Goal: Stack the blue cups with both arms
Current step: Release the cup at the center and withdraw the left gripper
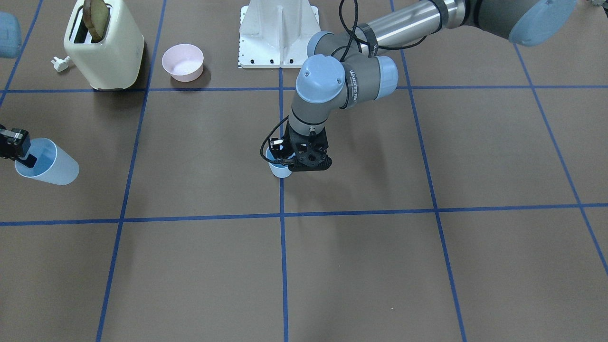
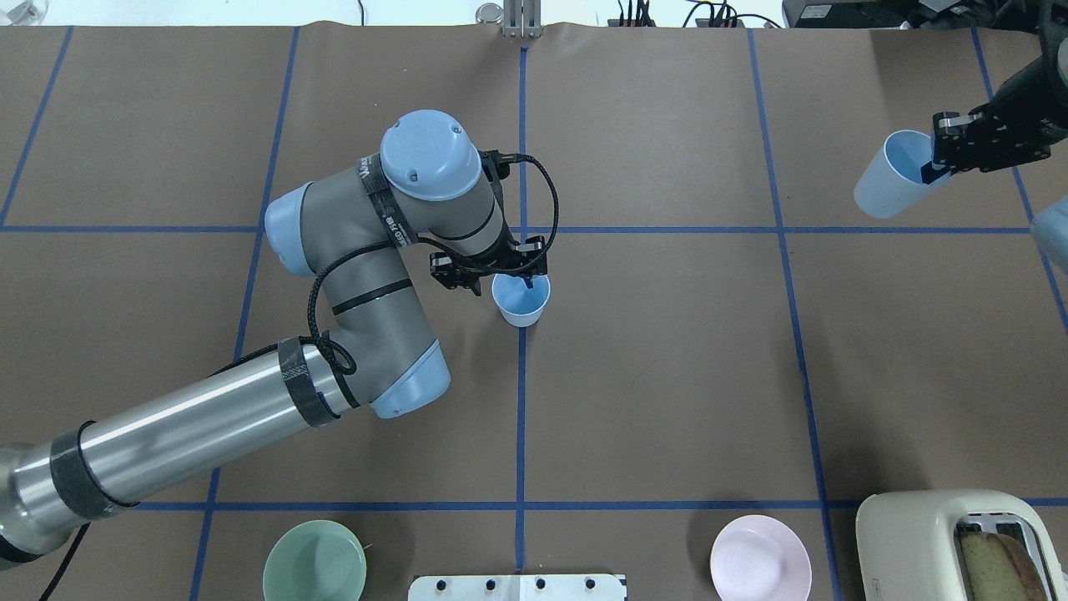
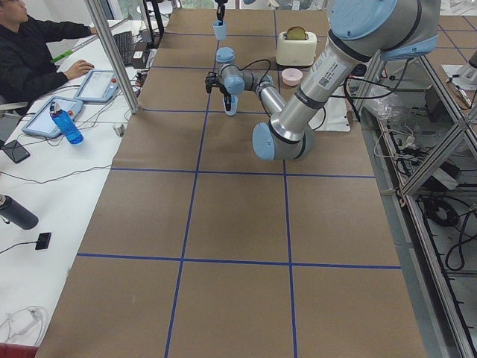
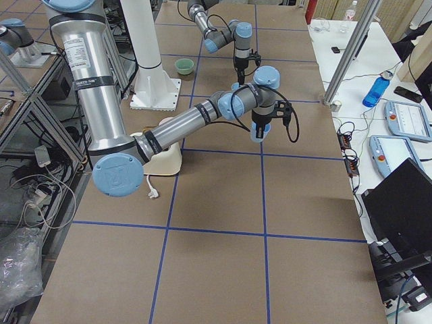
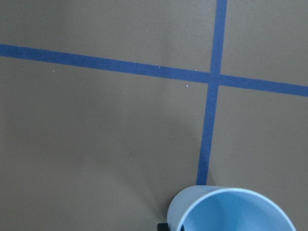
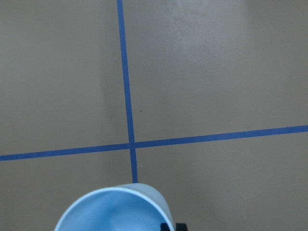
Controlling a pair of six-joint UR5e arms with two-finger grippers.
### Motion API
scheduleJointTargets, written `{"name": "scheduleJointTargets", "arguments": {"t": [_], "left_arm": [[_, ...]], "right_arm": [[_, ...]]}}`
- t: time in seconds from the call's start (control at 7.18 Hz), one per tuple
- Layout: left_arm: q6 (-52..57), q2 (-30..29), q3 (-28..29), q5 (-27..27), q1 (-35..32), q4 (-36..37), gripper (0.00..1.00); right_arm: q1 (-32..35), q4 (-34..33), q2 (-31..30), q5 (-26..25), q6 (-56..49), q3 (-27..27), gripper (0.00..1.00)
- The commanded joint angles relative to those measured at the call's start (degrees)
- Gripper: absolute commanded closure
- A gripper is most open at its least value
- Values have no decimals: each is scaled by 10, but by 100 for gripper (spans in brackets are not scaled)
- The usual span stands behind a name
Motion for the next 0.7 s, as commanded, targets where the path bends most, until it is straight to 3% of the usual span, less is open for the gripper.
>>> {"name": "scheduleJointTargets", "arguments": {"t": [0.0,0.28,0.56], "left_arm": [[20,46,-71,-84,-59,3,3],[122,139,-152,-205,-178,19,3],[289,233,-189,-261,-290,35,3]], "right_arm": [[-4,-106,75,-9,7,18,100],[-43,-154,134,-13,77,34,100],[-148,-155,204,-82,222,36,100]]}}
